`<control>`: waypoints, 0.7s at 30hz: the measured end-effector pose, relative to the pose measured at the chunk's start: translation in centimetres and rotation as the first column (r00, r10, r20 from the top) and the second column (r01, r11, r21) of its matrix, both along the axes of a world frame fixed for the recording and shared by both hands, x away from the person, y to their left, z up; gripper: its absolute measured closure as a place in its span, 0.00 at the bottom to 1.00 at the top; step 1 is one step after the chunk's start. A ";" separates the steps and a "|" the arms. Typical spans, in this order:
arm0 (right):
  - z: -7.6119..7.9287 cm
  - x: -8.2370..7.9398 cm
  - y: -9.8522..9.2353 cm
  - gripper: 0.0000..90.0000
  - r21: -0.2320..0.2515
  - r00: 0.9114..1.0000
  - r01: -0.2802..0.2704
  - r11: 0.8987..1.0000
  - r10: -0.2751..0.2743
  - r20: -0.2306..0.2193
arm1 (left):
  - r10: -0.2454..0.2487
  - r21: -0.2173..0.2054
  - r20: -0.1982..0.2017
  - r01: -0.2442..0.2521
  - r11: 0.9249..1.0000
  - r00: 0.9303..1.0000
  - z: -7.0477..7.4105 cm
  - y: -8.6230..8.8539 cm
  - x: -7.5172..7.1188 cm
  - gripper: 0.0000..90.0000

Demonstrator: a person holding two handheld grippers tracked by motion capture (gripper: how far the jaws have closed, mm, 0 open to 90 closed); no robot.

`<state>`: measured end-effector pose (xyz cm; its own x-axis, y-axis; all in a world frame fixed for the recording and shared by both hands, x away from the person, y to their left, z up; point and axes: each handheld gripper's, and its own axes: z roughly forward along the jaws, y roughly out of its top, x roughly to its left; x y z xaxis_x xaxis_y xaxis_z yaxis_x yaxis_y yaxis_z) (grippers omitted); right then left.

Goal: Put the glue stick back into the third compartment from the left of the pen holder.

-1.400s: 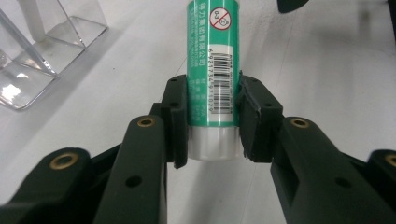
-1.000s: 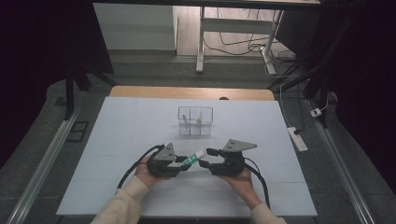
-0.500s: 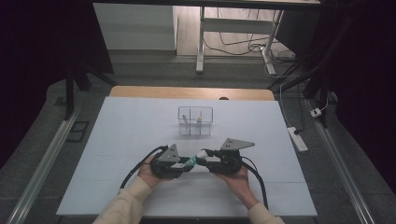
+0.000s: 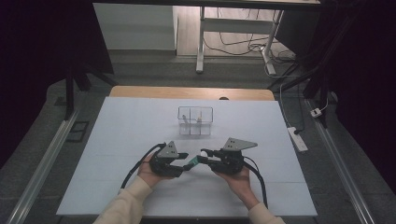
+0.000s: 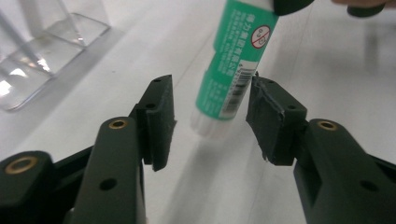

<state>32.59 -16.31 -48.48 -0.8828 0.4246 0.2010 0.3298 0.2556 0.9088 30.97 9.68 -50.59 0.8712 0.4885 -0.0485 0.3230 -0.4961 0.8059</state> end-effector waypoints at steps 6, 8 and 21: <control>0.4 0.0 -0.5 0.72 0.001 0.999 0.028 1.000 -0.028 0.027 | 0.045 -0.001 -0.008 -0.046 0.999 0.999 0.2 1.8 -0.6 0.49; 0.7 0.1 -0.9 0.71 0.006 0.999 0.040 0.999 -0.041 0.035 | 0.061 0.005 -0.013 -0.061 0.998 0.998 0.3 2.6 -0.9 0.48; 3.5 1.4 -3.1 0.72 0.049 0.989 0.116 0.992 -0.120 0.088 | 0.168 0.018 -0.039 -0.168 0.986 0.985 -0.3 7.4 -2.9 0.43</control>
<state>33.96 -19.41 -44.98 -0.8424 0.5194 0.1432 0.2712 0.1790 0.9457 28.12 17.07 -50.85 0.7742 0.6286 -0.0735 0.4344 -0.4434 0.7840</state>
